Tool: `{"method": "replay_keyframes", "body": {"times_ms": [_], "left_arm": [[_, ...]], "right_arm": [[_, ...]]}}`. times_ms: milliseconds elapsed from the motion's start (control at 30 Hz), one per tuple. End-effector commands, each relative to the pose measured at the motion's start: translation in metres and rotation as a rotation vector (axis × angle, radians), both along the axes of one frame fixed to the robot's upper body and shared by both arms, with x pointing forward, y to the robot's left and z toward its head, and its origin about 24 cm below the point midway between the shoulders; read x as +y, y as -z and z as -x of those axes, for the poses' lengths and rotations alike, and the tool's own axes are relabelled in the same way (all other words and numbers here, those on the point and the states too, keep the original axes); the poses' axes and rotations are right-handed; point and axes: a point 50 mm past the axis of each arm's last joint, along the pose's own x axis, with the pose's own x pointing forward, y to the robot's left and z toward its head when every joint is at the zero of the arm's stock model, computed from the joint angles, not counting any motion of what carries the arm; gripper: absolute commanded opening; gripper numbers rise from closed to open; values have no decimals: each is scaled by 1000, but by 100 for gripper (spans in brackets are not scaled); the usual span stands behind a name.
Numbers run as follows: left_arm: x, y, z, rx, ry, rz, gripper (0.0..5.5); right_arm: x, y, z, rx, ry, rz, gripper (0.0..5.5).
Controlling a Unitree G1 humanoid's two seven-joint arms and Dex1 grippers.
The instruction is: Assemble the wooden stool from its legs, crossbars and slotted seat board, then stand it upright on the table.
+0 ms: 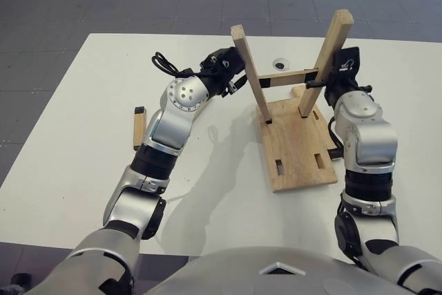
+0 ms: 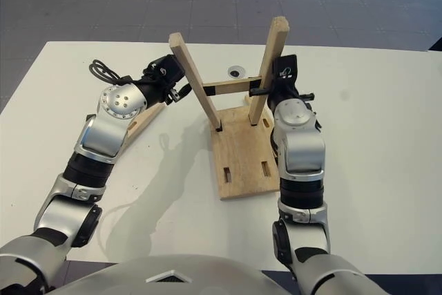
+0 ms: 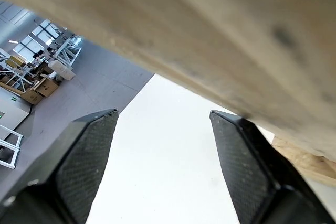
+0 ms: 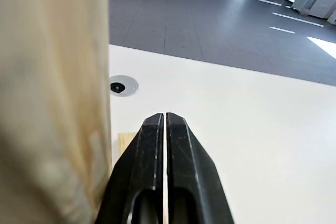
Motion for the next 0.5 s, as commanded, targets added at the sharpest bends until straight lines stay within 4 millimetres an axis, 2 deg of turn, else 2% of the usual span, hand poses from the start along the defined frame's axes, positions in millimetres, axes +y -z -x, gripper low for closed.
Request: {"method": "replay_keyframes", "body": {"times_ms": [33,133,200,400,500], "left_arm": [[5,-6,-6,4,-34,3,327],[19,12,-3,90,-95,-47,327],[20,22,2,167,-98,-39,327],[29,40,12,268,-122,-66,327],[25,46,20,314,-113,-42,327]], "right_arm": [[-34,19,19,99,51,9,10],[-58,24,33,146,79,29,10],[-65,24,45,189,46,32,10],[-44,30,87,383,-340,18,10],[-50,38,99,467,-405,40,10]]}}
